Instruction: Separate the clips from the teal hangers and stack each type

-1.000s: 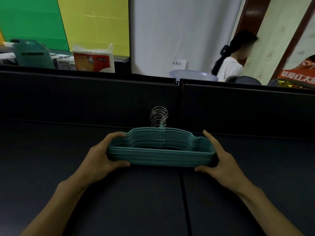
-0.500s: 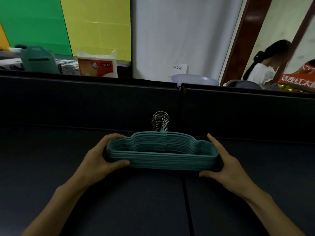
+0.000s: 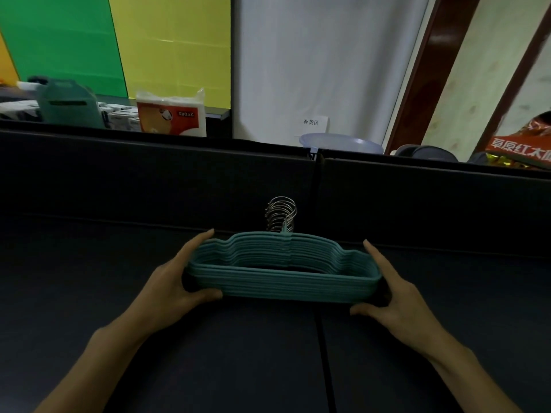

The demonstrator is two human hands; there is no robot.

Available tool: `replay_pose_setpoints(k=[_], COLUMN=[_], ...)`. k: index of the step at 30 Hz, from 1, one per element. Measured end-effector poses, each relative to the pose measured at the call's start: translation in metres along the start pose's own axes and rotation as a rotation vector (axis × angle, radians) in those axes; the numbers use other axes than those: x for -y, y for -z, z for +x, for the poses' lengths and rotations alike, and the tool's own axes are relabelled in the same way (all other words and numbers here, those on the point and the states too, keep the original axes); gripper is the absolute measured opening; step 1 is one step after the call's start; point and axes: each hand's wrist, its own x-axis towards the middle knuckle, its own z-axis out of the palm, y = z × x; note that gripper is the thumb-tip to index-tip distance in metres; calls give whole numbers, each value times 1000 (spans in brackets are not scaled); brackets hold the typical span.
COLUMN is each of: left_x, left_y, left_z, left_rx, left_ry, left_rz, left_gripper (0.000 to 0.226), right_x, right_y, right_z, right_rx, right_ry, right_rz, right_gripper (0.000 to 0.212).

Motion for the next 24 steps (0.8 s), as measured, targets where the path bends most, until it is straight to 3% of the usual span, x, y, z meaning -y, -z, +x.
replay_pose_setpoints(k=[13,24], left_x=[4,-3], left_y=[-5,-3], left_z=[4,3], left_rx=[6,-5], left_ry=[-29,34], left_rz=[110,55], left_gripper=[100,106], right_x=[1,2], right_y=[-3,-4], right_z=[1,3], right_rx=[-43,-32], right_ry=[7,-56], right_rz=[-20,-8], right_gripper=[102,103])
